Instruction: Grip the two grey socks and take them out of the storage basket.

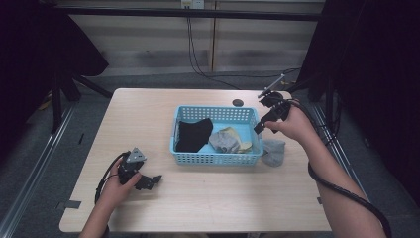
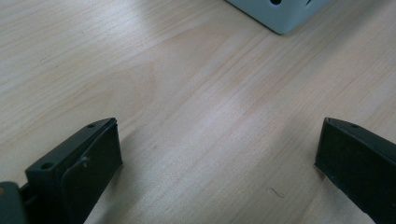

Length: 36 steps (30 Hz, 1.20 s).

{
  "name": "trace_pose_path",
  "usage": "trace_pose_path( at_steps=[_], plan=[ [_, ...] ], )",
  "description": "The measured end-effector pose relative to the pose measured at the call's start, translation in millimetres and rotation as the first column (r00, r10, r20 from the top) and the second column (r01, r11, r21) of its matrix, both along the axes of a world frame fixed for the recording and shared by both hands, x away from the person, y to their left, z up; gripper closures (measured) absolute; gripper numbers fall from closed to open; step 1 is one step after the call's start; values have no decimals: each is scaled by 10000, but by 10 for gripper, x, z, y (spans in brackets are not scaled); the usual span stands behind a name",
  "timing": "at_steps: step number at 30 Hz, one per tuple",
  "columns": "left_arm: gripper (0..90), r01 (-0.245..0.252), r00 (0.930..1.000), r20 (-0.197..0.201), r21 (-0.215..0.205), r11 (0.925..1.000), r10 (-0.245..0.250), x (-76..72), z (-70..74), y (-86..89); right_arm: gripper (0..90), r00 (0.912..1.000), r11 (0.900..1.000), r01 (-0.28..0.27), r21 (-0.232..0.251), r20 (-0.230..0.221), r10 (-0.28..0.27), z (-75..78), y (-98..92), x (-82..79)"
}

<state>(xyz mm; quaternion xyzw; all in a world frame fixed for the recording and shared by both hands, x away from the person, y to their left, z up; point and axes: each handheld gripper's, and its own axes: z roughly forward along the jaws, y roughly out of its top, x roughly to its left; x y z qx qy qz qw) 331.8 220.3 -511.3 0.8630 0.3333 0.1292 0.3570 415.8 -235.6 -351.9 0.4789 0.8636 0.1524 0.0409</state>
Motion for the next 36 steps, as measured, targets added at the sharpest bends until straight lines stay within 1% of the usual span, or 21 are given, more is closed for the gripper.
trace_pose_path(
  at_steps=[8,9,10,12,15,16,22,26,27,29,31,32,33,35,36],
  plan=[
    [0,-1,10000,-2,-6,10000,1,-1,0,0,336,9995,9995,-298,144,-123,299,-121,208,50],
    [0,-1,10000,-2,-6,10000,1,-1,0,0,336,9994,9993,-330,183,-74,332,-142,230,55],
    [0,17,10000,-11,-15,10000,-17,0,0,1,336,9995,9994,-282,186,-98,284,-155,256,59],
    [0,24,10000,-15,-9,10000,-24,-1,0,1,337,9992,9990,-402,187,-74,404,-192,295,73],
    [0,31,10000,-19,-6,10000,-31,-1,1,1,337,9987,9986,-485,197,-164,488,-236,356,86],
    [0,27,10000,-14,-7,10000,-27,-1,0,1,337,9989,9987,-429,273,-166,434,-250,376,88],
    [0,49,10000,-32,9,10000,-49,-2,2,2,345,9986,9983,-485,326,-210,492,-333,437,104],
    [0,51,10000,-35,8,10000,-51,-3,2,2,345,9981,9981,-508,344,-340,520,-416,497,112],
    [0,51,10000,-35,8,10000,-51,-3,2,2,345,9981,9981,-508,344,-340,520,-416,497,112],
    [0,-28,10000,-64,-73,10000,28,-7,-1,-2,346,9978,9980,-531,350,-367,544,-469,535,117],
    [0,26,10000,-67,-15,10000,-26,-5,1,1,346,9975,9977,-587,344,-380,600,-485,544,119],
    [0,44,10000,-42,15,10000,-44,-3,3,2,346,9975,9976,-587,362,-381,601,-519,565,124],
    [0,-5,10000,-38,-36,10000,5,-5,1,0,347,9976,9976,-549,415,-400,566,-535,576,125],
    [0,49,10000,-40,21,10000,-48,-3,3,3,346,9976,9977,-520,436,-443,539,-550,587,125],
    [0,48,10000,-40,19,10000,-48,-3,3,3,349,9971,9974,-594,411,-443,613,-579,599,129]
  ],
)
